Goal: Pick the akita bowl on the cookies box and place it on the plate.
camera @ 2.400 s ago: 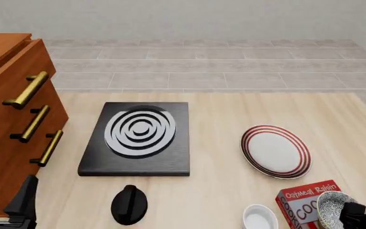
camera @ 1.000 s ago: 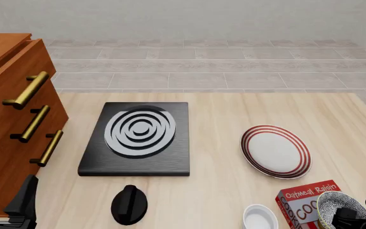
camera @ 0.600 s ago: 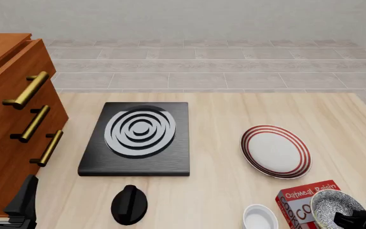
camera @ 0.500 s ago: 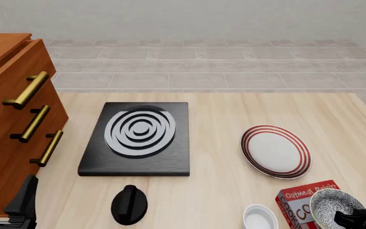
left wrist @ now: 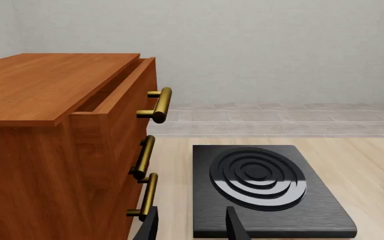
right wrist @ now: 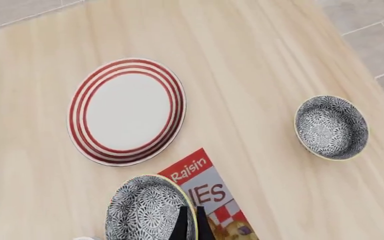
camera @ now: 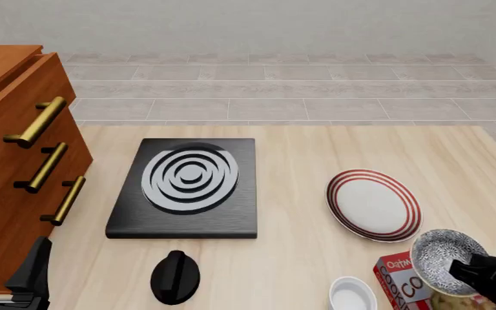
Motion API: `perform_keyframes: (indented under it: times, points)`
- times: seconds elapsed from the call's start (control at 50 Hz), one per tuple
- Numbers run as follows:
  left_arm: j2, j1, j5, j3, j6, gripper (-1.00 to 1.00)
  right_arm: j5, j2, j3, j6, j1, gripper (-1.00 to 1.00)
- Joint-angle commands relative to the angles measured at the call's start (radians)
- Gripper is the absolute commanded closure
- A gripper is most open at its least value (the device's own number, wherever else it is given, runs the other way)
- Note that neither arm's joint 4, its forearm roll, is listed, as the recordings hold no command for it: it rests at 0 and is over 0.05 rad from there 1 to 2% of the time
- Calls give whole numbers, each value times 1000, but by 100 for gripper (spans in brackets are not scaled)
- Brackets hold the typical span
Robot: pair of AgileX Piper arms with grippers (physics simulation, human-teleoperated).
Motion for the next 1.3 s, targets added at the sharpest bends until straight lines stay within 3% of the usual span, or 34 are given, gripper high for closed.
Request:
perform_keyframes:
  times: [0.02,0.34,0.5,0.62,0.64,0.98,1.3]
  points:
    - [0,0,0,0,0,-100,-40,29,-50,62,55,100]
    - [0,0,0,0,0,-100,-183,173,-109,175,109,100]
    - [0,0,0,0,0,-100,-218,215,-134,201,133,100]
    - [0,0,0,0,0,-100,-255,234,-137,242,149,100]
    - [0,0,0,0,0,-100,-267,233,-132,270,157,100]
    - [0,0,0,0,0,-100,-411,397,-146,328,186,100]
    - [0,0,0,0,0,-100,-479,490,-178,382,220,100]
